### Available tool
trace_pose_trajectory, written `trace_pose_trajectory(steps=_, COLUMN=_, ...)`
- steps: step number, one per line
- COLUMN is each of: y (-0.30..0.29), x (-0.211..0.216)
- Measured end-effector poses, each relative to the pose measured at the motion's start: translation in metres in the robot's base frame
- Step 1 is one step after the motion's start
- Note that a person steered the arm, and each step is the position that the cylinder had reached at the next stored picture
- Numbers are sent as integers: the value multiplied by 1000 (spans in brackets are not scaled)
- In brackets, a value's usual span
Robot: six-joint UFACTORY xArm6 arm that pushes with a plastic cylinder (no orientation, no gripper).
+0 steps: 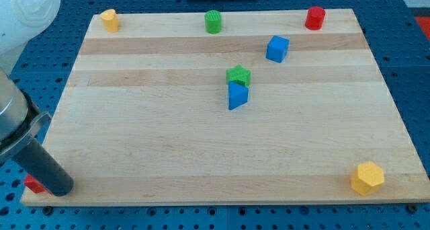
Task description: Move the blue triangle parallel to the bottom of the green star
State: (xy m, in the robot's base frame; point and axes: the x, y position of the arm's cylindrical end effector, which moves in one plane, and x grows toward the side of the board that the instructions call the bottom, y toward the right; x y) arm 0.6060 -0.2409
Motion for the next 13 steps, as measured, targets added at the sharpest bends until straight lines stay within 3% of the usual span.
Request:
trace_pose_trajectory(steps=1, y=54, x=-15)
trace_pose_trajectory(steps=3, y=146, x=-133)
trace_pose_trajectory(steps=5, y=152, x=-130)
trace_pose_trajectory(steps=8, y=194, x=-189)
trace_pose_trajectory(steps=10, y=255, x=-200)
trace_pose_trajectory(steps=13, y=302, x=-137)
